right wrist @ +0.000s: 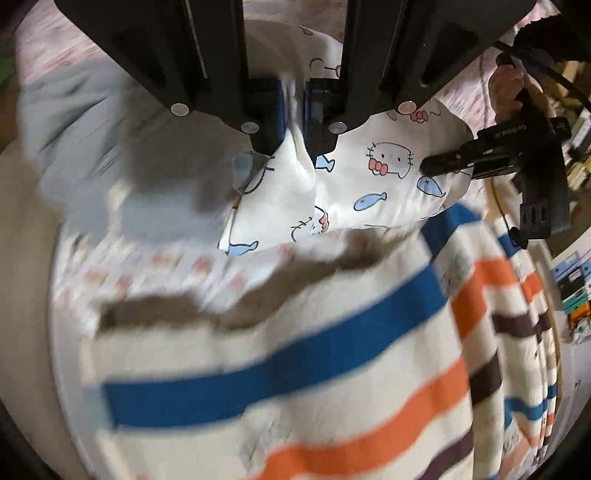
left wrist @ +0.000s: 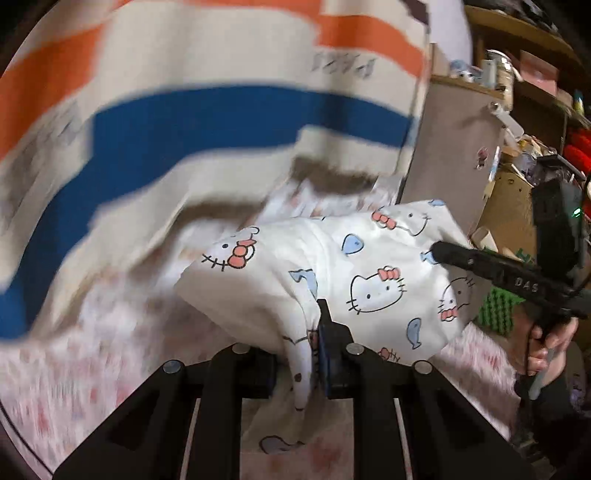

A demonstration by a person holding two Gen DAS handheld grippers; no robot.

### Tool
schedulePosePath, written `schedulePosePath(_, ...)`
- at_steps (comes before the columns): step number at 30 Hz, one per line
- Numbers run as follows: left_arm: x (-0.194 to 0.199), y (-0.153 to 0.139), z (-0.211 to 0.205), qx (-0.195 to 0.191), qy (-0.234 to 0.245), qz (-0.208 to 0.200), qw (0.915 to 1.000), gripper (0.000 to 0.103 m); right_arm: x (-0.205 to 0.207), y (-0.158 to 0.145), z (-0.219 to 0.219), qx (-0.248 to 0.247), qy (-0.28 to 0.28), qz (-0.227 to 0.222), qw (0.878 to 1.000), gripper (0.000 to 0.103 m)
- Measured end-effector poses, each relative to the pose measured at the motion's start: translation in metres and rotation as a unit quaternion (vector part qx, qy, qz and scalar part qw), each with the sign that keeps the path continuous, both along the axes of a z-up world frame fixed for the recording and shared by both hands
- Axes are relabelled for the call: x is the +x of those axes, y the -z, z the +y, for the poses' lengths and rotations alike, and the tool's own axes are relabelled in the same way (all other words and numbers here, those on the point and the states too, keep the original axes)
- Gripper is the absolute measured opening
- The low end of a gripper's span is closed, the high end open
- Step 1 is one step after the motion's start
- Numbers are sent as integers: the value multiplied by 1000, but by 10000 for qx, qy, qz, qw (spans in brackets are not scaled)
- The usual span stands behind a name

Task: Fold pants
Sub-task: 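Lift the folded white cloth with both tools and carry it toward the grey garment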

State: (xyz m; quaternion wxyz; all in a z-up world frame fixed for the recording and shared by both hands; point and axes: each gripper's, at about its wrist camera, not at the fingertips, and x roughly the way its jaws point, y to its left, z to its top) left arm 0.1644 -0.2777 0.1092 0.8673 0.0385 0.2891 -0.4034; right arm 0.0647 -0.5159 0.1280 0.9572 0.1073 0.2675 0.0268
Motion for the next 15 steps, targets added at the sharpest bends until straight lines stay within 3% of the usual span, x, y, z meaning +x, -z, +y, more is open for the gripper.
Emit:
schedulePosePath(4,21,-13,-61,-235,271,298,9989,16,1,-36,-37,-464,703,-107,9964,7)
schedulePosePath(6,22,-14,-84,-462,395,381,9974,17,3,-42,-52,-916,1196,-77,9886,7)
schedulePosePath(9,18,-8,-122,-351,518,304,9976,17,6,-39,-73,-1468,1723,16,9741,7)
schedulePosePath(11,17,-1,-138,-211,470,247,9984,17,11,-31,-92,-1385,1853,163,9727,7)
schedulePosePath(15,33,21,-152,-127,378,513,9979,17,27,-3,-118,-1171,1970,398,9726,7)
